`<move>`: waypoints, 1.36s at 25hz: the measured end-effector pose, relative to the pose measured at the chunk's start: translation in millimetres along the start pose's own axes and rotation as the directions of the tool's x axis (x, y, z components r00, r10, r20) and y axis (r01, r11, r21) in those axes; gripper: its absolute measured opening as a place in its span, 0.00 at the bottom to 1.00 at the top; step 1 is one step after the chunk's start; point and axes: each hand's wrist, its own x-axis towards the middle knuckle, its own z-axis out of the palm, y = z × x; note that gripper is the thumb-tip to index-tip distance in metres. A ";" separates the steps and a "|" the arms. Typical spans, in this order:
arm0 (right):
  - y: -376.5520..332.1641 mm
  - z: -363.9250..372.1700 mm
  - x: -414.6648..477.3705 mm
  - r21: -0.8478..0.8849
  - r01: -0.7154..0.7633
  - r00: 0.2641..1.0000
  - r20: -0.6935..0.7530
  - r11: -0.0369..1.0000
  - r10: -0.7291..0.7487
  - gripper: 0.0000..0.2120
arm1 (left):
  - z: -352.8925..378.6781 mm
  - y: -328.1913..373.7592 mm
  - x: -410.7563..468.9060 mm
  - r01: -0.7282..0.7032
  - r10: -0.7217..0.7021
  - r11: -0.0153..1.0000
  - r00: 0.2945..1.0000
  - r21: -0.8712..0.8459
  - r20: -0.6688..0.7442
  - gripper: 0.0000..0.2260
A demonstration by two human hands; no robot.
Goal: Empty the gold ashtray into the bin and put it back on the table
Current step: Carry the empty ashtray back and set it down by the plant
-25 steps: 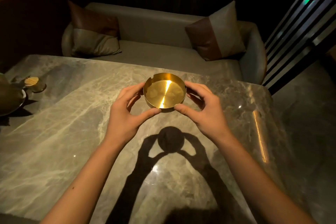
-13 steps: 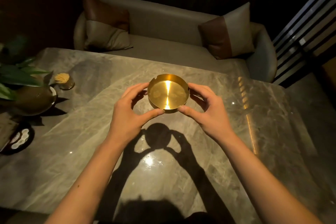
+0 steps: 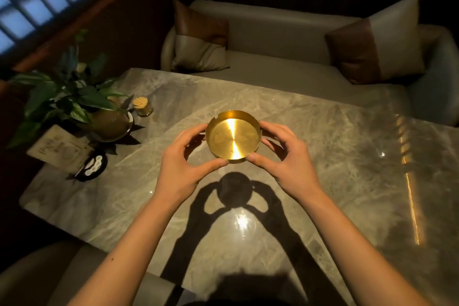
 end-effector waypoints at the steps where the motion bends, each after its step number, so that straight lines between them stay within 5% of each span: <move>1: 2.7 -1.1 -3.1 0.015 -0.012 1.000 -0.004 1.000 0.012 0.30 | 2.8 -0.2 -0.7 0.004 -0.004 1.000 1.000 0.012 0.007 0.36; 13: 19.8 55.5 12.3 0.043 -0.105 0.991 -0.082 0.994 0.108 0.30 | -32.0 -43.0 28.2 0.030 -0.029 1.000 0.993 -0.006 0.114 0.36; 26: -5.9 332.1 95.4 -0.028 -0.139 0.990 0.003 0.990 0.139 0.31 | -276.8 -196.6 54.1 0.167 -0.159 0.981 0.983 -0.098 0.089 0.35; 30: -16.2 391.6 98.2 -0.062 -0.133 0.987 0.087 0.989 0.138 0.31 | -324.9 -231.1 33.7 0.293 -0.294 0.940 0.956 -0.174 0.022 0.35; 34: -15.4 429.5 88.6 -0.071 -0.156 0.973 0.158 0.985 0.166 0.31 | -353.7 -254.1 4.3 0.282 -0.284 0.955 0.959 -0.091 0.001 0.36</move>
